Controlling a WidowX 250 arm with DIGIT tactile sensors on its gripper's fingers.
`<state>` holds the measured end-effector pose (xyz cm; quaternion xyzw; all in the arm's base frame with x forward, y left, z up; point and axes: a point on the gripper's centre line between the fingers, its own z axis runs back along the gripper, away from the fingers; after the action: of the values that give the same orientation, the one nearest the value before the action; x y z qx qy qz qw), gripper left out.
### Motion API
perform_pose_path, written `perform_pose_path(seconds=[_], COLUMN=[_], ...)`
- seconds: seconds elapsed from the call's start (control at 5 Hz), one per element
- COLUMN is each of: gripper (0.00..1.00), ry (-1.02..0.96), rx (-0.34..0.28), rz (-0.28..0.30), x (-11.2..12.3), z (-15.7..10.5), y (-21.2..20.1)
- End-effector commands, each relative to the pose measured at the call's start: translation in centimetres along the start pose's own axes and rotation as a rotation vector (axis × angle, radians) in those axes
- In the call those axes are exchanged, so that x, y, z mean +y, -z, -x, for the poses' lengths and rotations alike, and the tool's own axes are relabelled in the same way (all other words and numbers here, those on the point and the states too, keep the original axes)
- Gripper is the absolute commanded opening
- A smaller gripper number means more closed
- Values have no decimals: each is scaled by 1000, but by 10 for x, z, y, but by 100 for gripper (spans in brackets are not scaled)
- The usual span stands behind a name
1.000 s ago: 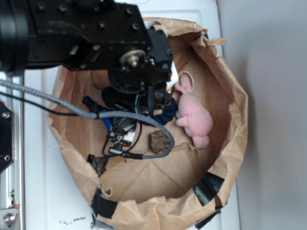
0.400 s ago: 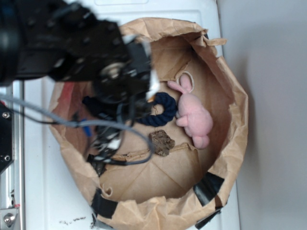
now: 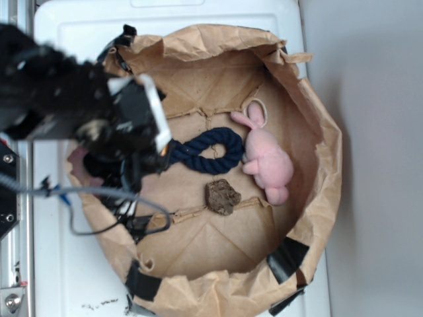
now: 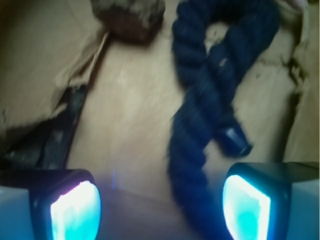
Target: Grab the blue rope.
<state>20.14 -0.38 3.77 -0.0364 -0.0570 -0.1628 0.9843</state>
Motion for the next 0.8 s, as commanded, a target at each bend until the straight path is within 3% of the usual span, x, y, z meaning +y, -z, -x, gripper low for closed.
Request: perform_pose_path(seconds=[0.0, 0.2, 0.6], gripper=[100, 1, 0], ry=[15, -21, -33], rx=[-16, 21, -28], rz=[-33, -64, -97], x=[12, 16, 15], z=[-19, -27, -38], y=[17, 32, -15])
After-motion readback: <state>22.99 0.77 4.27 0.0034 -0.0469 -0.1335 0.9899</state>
